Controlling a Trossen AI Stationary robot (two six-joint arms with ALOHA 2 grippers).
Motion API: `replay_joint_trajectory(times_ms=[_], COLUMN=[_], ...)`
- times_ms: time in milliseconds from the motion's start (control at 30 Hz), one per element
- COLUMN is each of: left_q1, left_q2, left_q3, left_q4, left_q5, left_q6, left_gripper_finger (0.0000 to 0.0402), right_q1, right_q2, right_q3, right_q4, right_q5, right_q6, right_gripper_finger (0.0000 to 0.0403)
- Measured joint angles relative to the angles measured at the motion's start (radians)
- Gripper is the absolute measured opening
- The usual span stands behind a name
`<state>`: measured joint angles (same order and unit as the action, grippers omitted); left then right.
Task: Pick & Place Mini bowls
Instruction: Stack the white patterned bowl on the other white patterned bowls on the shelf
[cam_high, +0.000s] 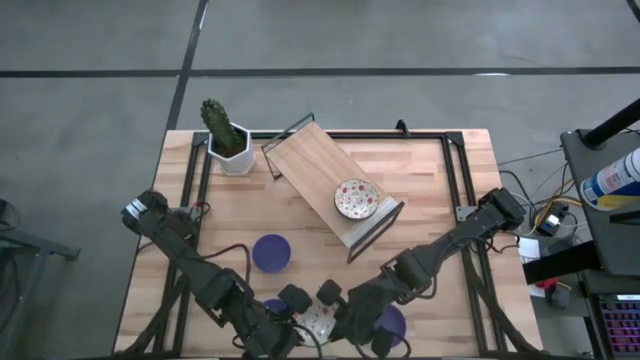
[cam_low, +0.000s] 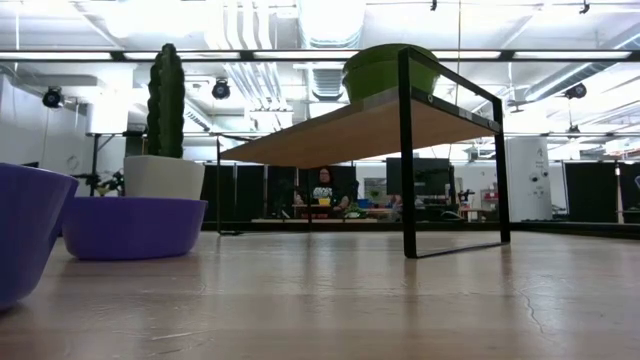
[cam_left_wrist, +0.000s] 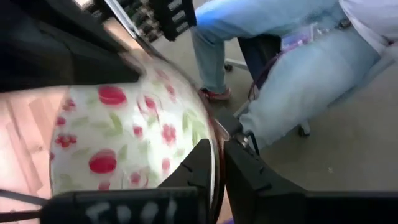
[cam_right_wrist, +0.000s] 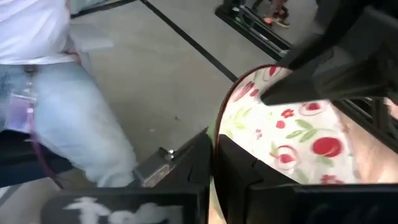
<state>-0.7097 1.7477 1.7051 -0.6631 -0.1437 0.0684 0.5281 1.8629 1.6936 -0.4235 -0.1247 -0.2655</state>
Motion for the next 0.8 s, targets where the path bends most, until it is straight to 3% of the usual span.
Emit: replay_joint_trajectory(times_ms=[367, 600, 800], left_q1=[0.002, -0.003, -0.021], left_q2=[-0.001, -0.071, -0.099], left_q3=[0.076, 0.118, 0.11], left_q4=[-0.079, -0.102, -0.062], left_q5=[-0.204, -0.209, -0.209], left_q6=[-0.026, -0.041, -0.052], left_gripper_finger=[0.0076, 0.0086, 0.0087], right_q1=[-0.027, -0.031, -0.03], right_q2=[-0.005, -0.008, -0.008], right_q3=[0.005, 0.072, 0.175], right_q4=[-0.044, -0.242, -0.452], right_q5=[0.122, 0.496, 0.663], right_q6=[0.003, 0.006, 0.05], right_gripper_finger=[0.0009, 0.0009, 0.0009])
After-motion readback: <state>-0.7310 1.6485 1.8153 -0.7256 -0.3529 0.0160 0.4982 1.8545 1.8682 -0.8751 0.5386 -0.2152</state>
